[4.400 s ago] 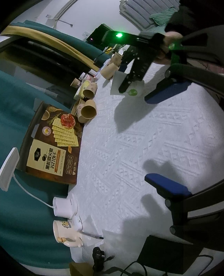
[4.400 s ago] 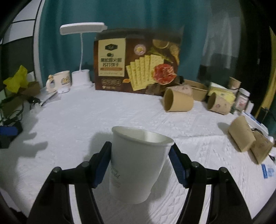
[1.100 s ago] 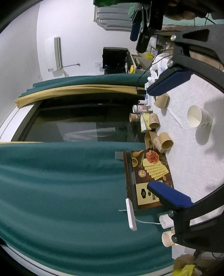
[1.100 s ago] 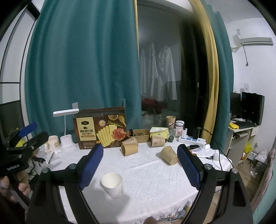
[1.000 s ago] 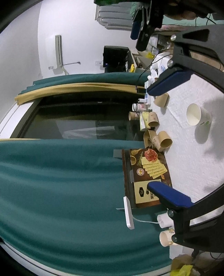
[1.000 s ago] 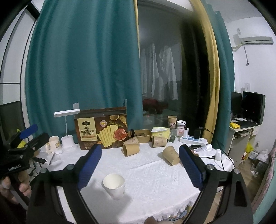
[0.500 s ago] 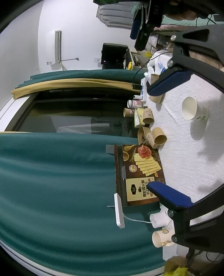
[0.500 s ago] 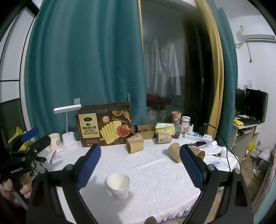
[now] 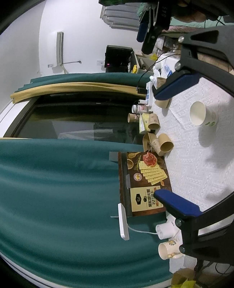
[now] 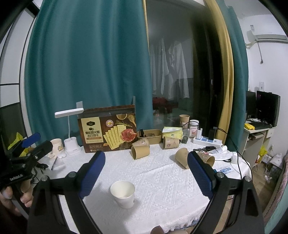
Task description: Flip cup upright
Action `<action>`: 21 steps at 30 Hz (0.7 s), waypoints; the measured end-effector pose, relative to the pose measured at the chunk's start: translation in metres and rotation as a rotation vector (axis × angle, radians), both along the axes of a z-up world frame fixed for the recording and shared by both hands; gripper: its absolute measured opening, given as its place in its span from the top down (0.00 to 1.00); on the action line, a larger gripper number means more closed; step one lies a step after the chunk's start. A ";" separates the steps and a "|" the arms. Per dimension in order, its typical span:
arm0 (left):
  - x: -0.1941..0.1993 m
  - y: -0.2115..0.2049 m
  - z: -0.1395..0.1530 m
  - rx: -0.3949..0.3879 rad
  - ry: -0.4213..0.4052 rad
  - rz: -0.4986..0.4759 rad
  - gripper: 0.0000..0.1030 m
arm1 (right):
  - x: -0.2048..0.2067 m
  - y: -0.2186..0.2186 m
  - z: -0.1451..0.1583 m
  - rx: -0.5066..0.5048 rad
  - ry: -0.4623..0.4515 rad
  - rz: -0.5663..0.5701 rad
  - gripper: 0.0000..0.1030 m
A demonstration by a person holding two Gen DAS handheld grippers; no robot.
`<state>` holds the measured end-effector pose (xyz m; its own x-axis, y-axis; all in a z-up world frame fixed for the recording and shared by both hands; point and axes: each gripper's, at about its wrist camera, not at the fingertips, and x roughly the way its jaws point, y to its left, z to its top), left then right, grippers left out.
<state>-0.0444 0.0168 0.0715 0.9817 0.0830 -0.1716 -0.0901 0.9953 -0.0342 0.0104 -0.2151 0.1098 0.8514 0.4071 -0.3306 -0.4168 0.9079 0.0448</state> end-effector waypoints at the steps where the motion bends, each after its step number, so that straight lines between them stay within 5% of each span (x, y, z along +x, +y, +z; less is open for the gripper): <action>1: 0.000 0.000 0.000 0.001 0.000 0.000 0.04 | 0.001 -0.001 -0.001 0.001 0.001 0.000 0.11; 21: -0.001 -0.002 0.002 -0.002 -0.001 -0.003 0.04 | 0.003 -0.004 -0.004 0.002 0.004 -0.003 0.11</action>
